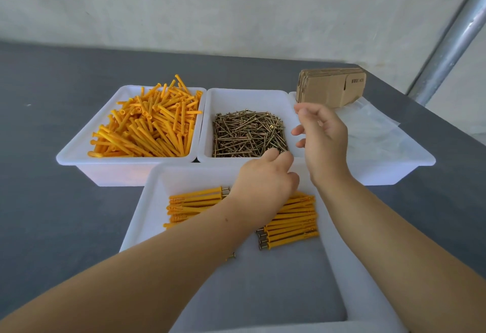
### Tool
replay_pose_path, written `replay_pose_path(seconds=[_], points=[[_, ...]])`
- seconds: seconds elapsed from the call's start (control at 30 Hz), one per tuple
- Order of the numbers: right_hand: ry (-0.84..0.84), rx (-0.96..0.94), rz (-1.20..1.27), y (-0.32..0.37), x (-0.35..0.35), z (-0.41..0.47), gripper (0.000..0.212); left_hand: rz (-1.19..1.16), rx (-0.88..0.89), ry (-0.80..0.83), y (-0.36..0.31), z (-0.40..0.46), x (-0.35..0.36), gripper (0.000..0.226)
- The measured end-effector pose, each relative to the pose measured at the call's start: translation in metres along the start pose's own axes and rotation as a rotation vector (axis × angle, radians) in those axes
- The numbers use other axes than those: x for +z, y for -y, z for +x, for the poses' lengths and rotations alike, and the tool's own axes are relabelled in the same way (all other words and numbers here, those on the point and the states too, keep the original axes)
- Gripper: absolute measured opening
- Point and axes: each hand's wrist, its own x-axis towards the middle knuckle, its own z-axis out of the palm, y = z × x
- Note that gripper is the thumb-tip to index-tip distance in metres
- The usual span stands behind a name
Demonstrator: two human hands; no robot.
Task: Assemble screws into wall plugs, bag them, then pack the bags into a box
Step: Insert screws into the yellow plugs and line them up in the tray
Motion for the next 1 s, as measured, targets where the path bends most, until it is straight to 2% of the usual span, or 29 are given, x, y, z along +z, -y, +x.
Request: replay_pose_path(seconds=[0.1,0.17,0.23,0.3,0.4,0.47,0.53,0.6,0.67,0.73,0.8,0.9,1.0], points=[[0.018,0.0,-0.041,-0.001,0.0,0.0,0.015,0.067,0.045,-0.009,0.004,-0.002,-0.001,0.024],[0.029,0.009,-0.073,-0.003,0.0,0.001,0.015,0.123,0.082,0.047,0.004,0.001,0.0,0.024],[0.037,0.015,-0.102,-0.005,0.0,0.002,0.016,0.064,0.046,0.108,0.007,0.004,0.007,0.014],[0.035,0.013,-0.135,-0.007,0.0,0.004,0.018,-0.145,-0.044,0.107,0.016,0.007,0.006,0.019],[0.037,0.017,-0.177,-0.011,0.0,0.007,0.021,-0.43,-0.228,-0.139,0.038,0.005,-0.006,0.021],[0.064,0.016,-0.224,-0.016,0.002,0.008,0.024,-0.393,-0.413,-0.283,0.063,0.001,-0.01,0.019],[0.128,0.01,-0.292,-0.021,0.004,0.01,0.026,-0.295,-0.645,-0.302,0.091,-0.006,-0.011,0.022],[0.237,0.021,-0.405,-0.026,0.006,0.013,0.026,-0.233,-0.901,-0.137,0.116,-0.016,-0.011,0.027],[0.391,0.037,-0.603,-0.029,0.008,0.019,0.027,-0.225,-1.11,0.141,0.128,-0.023,-0.01,0.031],[0.581,0.052,-0.845,-0.025,0.014,0.027,0.03,-0.225,-1.159,0.354,0.132,-0.025,-0.007,0.031],[0.774,0.102,-1.008,-0.018,0.025,0.034,0.036,-0.236,-1.133,0.41,0.133,-0.025,-0.003,0.031],[1.076,0.147,-1.233,-0.004,0.039,0.042,0.04,-0.275,-1.12,0.377,0.136,-0.025,-0.002,0.028],[1.223,0.184,-1.368,0.003,0.044,0.049,0.041,-0.289,-1.116,0.335,0.136,-0.026,-0.004,0.018]])
